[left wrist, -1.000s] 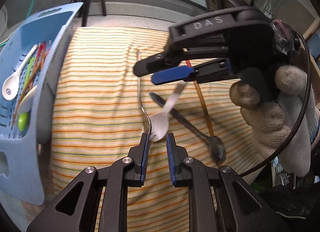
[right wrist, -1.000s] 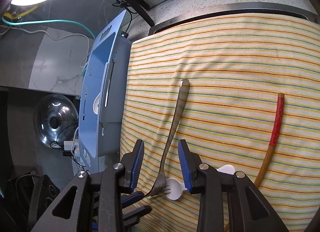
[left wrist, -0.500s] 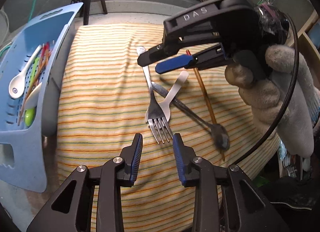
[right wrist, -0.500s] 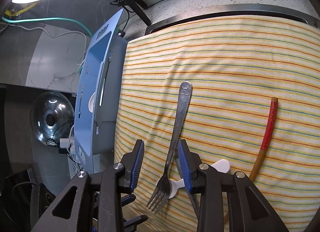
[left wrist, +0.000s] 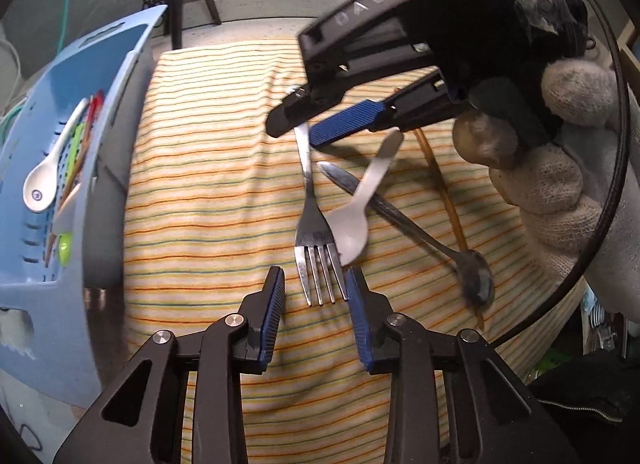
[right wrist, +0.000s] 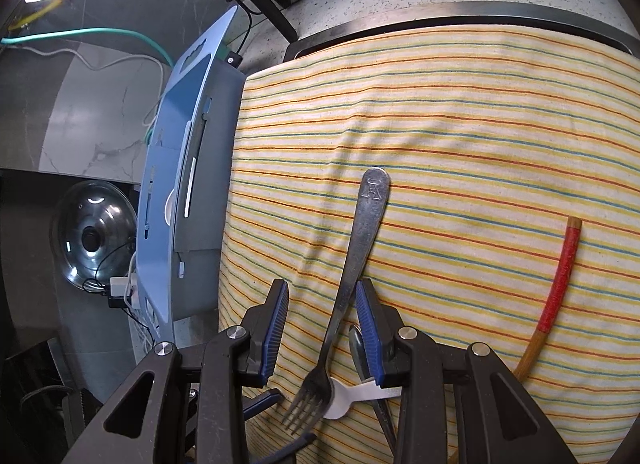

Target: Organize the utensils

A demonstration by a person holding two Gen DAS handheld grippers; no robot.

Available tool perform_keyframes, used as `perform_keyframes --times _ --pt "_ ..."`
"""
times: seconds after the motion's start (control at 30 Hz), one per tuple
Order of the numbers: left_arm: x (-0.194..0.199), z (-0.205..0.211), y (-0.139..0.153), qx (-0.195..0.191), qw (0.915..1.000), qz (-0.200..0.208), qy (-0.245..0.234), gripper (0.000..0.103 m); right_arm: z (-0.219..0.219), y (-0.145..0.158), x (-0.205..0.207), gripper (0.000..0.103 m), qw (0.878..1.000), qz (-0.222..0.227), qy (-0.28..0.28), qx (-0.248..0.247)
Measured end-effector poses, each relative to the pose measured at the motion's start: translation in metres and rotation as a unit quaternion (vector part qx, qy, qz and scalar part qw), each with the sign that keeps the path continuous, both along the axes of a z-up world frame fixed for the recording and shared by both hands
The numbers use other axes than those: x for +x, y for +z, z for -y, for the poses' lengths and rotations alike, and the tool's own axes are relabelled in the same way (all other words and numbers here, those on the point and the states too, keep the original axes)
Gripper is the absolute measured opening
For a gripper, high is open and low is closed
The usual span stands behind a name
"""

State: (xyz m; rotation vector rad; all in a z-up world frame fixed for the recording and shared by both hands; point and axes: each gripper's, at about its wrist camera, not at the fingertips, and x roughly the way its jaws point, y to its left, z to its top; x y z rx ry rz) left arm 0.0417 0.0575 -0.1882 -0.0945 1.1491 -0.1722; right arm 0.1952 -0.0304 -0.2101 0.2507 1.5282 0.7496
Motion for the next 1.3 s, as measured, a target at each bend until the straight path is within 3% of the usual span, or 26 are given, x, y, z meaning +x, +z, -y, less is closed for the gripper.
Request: perform_keyframes --times 0.17,0.4,0.43,0.7,0.83,1.03,1.3 --pt "0.007 -0.013 -0.001 0.001 0.9999 -0.001 0.012 0.030 -0.007 0.000 0.001 0.032 1.000 0.002 0.001 -0.002" --pt "0.017 -0.002 -0.015 0.013 0.9998 0.004 -0.014 0.030 -0.015 0.001 -0.004 0.027 0.999 0.027 0.004 -0.027" --pt "0.019 -0.001 -0.016 0.015 0.9998 0.006 -0.014 0.025 -0.016 0.001 -0.004 0.026 0.999 0.031 0.004 -0.032" --pt "0.021 -0.012 -0.015 -0.002 0.9999 0.013 -0.004 0.023 -0.020 -0.002 -0.010 0.024 1.000 0.005 0.003 -0.021" --pt "0.010 -0.014 -0.006 -0.001 0.9997 0.022 -0.004 0.024 -0.020 -0.006 -0.009 0.010 1.000 0.001 -0.002 -0.025" --pt "0.000 -0.016 0.005 -0.008 0.9995 0.032 -0.002 0.024 -0.016 -0.002 -0.010 0.009 1.000 -0.016 -0.018 -0.002" --pt "-0.019 -0.033 0.032 -0.007 0.9981 0.060 0.015 0.023 -0.034 0.026 -0.012 0.008 0.999 -0.004 -0.010 0.031"
